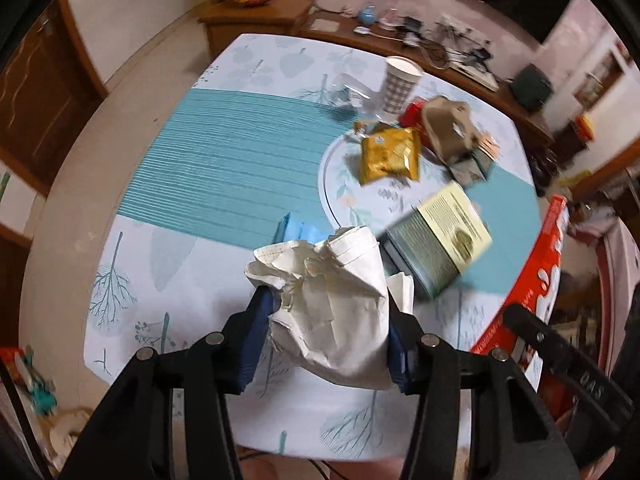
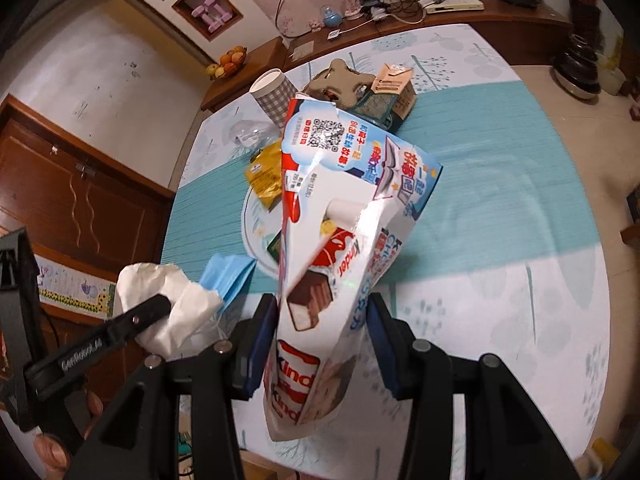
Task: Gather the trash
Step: 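Carry the Kinder box and white tissue down over the black trash bin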
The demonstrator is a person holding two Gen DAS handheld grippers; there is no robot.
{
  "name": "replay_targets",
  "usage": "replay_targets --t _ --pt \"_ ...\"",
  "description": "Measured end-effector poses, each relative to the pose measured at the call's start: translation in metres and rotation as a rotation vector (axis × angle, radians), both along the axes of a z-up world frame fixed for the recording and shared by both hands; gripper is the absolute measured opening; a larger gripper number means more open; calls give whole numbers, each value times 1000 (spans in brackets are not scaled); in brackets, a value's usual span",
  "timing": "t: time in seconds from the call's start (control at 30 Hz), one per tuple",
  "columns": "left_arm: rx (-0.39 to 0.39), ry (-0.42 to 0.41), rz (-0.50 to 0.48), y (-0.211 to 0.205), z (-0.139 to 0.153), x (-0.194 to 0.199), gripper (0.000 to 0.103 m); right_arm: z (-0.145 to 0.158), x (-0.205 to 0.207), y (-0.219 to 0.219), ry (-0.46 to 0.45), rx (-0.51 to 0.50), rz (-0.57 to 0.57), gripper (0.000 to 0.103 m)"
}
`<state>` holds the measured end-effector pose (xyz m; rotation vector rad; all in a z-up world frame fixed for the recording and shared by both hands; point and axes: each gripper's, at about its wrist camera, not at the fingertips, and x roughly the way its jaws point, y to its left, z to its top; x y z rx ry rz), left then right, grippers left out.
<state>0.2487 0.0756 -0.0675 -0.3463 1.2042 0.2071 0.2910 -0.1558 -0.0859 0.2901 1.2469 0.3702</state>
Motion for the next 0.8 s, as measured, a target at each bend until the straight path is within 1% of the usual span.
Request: replay_targets --t 0.17,0.33,0.47,0.57,0.8 --pt "-12 -47 -68 7 6 -42 50 11 -46 3 -22 4 -67 46" --pt "6 -45 -122 11 0 -72 50 15 -86 4 -30 15 -134 46" --pt "-3 -62 -172 10 3 -95 50 22 -119 5 -51 5 -164 46" --pt "-27 -93 -212 8 13 -113 50 27 -144 6 -63 -6 -176 46" --pt "-123 -156 -311 4 35 -154 50 32 -206 7 -81 -22 -232 46"
